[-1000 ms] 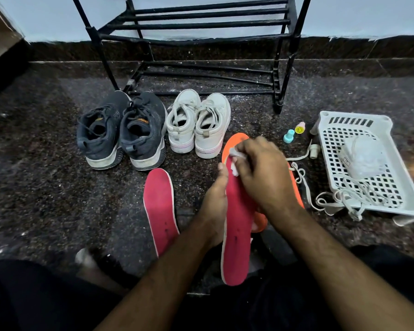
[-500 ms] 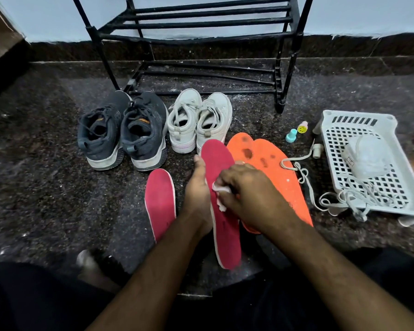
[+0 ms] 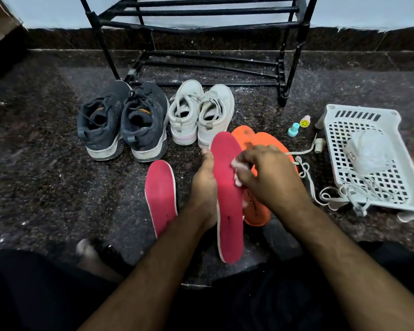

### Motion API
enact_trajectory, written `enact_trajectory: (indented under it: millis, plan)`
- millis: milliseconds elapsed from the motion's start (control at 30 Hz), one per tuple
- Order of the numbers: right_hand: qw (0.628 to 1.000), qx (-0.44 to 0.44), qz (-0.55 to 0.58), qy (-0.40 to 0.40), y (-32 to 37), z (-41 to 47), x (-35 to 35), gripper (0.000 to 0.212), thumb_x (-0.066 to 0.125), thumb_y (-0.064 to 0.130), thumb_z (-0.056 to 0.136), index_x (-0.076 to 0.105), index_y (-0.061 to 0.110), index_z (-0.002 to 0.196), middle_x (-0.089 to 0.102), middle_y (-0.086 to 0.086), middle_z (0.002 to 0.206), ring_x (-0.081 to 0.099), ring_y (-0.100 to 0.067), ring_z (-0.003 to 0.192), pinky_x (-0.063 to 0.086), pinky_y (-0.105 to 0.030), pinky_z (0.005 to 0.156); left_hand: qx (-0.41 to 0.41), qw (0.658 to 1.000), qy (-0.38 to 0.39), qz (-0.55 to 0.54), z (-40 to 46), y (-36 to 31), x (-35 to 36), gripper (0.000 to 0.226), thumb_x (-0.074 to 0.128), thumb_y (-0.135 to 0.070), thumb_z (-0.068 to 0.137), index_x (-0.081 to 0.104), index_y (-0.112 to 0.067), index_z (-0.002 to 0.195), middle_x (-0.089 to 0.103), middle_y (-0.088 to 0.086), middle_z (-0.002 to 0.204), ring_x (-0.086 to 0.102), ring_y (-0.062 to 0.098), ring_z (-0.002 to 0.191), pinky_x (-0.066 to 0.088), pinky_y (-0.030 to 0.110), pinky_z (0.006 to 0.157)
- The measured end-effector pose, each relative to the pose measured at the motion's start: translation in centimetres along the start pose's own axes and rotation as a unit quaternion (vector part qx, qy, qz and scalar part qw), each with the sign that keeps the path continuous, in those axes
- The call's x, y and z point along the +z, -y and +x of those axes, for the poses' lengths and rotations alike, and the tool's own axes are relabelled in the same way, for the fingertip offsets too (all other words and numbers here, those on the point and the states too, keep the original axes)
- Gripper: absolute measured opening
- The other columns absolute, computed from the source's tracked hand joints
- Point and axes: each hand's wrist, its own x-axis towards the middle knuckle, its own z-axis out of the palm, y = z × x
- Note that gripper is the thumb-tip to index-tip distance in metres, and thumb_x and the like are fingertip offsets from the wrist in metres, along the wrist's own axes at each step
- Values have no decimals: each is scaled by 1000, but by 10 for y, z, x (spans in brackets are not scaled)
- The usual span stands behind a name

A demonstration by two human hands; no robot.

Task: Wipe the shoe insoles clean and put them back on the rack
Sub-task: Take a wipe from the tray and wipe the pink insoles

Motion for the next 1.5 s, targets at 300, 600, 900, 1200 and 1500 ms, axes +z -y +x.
enact_trajectory:
  millis: [300, 600, 900, 1200, 1500]
  plan:
    - [987, -76, 57, 132, 12, -7, 3, 27, 61, 38, 80, 76, 28, 100, 68, 4, 88, 61, -26, 88, 48, -38, 80, 20, 996, -67, -50, 6, -20, -12, 99, 26, -82, 87, 61, -1, 130, 64, 22, 123, 63, 36, 109, 49, 48, 99]
    - [985, -51, 128, 104, 34, -19, 14, 13, 62, 29, 83, 70, 24, 92, 65, 4, 84, 60, -19, 81, 48, -36, 74, 8, 997, -73, -39, 3, -24, -10, 99, 21, -81, 89, 70, 0, 118, 70, 18, 100, 67, 28, 85, 57, 30, 71]
    - [994, -30, 103, 28, 25, -1, 18, 14, 68, 21, 82, 73, 21, 95, 67, 0, 89, 62, -25, 88, 47, -35, 78, 8, 996, -87, -37, 1, -16, -3, 80, 33, -78, 90, 68, -9, 112, 69, 16, 101, 68, 27, 85, 57, 36, 77]
    - [997, -2, 74, 1, 6, 10, 10, 14, 69, 27, 86, 74, 20, 98, 68, 0, 90, 62, -24, 86, 49, -36, 80, -23, 996, -84, 25, -3, -14, 5, 72, 30, -78, 90, 67, -15, 95, 68, 9, 80, 64, 26, 67, 55, 33, 60]
    - [998, -38, 43, 27, 16, -5, 17, 15, 71, 24, 83, 71, 20, 98, 62, -2, 90, 58, -28, 91, 41, -36, 80, -12, 995, -102, -1, 1, -28, -3, 88, 31, -82, 87, 67, -8, 118, 64, 21, 122, 61, 38, 114, 48, 41, 95]
